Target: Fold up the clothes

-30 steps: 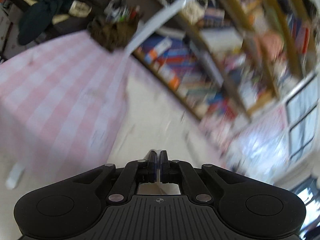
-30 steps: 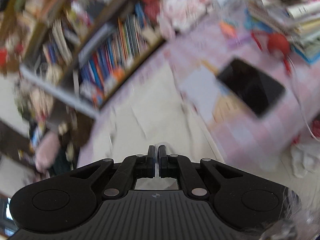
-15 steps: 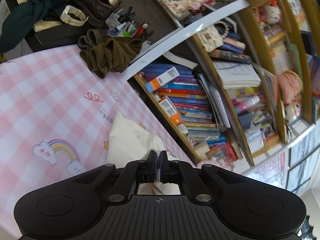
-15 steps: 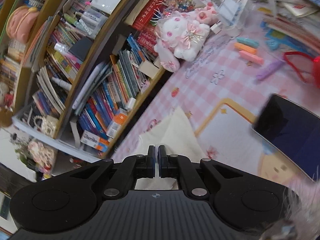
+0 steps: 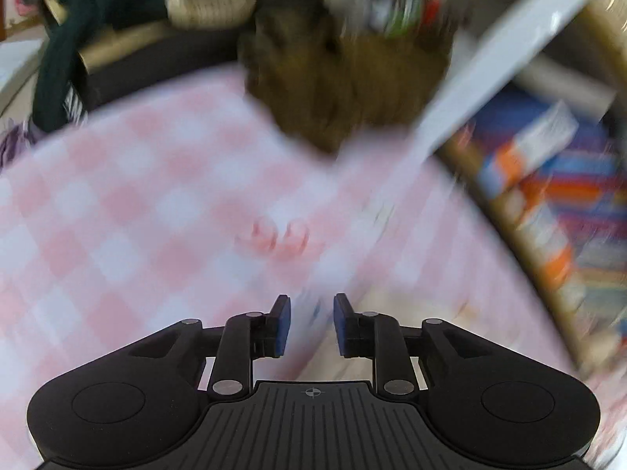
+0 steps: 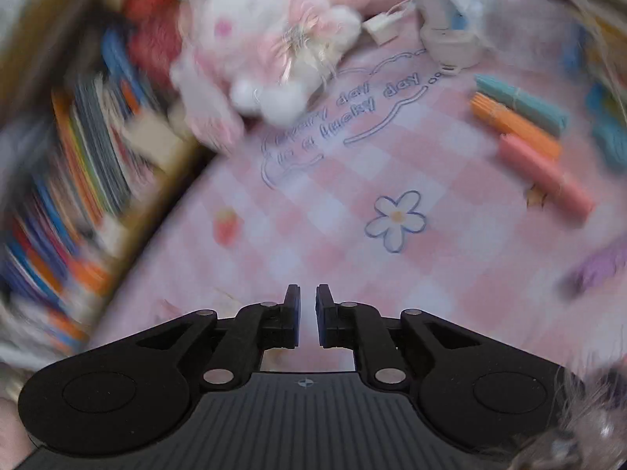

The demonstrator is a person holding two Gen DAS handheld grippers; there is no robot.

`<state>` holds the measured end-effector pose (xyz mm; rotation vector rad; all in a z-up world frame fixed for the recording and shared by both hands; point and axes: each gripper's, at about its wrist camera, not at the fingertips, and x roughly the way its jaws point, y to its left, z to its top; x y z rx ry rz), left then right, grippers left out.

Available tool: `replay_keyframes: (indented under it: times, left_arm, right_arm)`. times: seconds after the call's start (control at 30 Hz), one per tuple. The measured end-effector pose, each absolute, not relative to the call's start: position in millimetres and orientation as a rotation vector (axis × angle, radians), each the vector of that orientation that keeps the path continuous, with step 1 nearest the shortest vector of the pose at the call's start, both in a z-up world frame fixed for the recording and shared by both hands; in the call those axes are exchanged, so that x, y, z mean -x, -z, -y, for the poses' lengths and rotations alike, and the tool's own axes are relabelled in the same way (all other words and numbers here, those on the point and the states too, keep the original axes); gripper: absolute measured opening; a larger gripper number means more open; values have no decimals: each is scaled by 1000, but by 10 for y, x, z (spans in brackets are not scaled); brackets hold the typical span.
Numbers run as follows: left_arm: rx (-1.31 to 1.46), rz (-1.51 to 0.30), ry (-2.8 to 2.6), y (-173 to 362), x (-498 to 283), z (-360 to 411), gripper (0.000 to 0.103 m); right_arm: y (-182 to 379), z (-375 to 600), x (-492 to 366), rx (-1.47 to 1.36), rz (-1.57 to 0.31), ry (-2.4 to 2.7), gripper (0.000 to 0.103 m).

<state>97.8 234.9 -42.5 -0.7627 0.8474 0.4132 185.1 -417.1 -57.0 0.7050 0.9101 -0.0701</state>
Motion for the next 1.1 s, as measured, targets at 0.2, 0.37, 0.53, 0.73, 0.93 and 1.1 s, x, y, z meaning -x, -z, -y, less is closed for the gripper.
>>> replay_keyframes:
  times: [0.2,0.37,0.53,0.73,0.93,1.1]
  left_arm:
    - [505,-796,-278,140,-640,-2016,49]
    - [145,-802,-223,-74,-576,-1603,62]
    - [-22,-829,-203,-162,-607,-1398,62]
    - [232,-842,-182,-40,-881,-1614,43]
    - [515,-930,-203,328,-1320,-1896,2]
    - [781,-830,-189,203,-1298,-2118,0]
  right_arm:
    - [329,3572,-1682,-92,-826,-287,41]
    - [265,3054,-1656,230,-810,-478,41]
    - [373,2812,-1892,220,-869,-452,41]
    - [507,2786,-2039,149,-915,-357,39]
    - [585,2831,-2148,92,-949,-243,6]
    - [393,3200,-2247,-145,-923,-185,3]
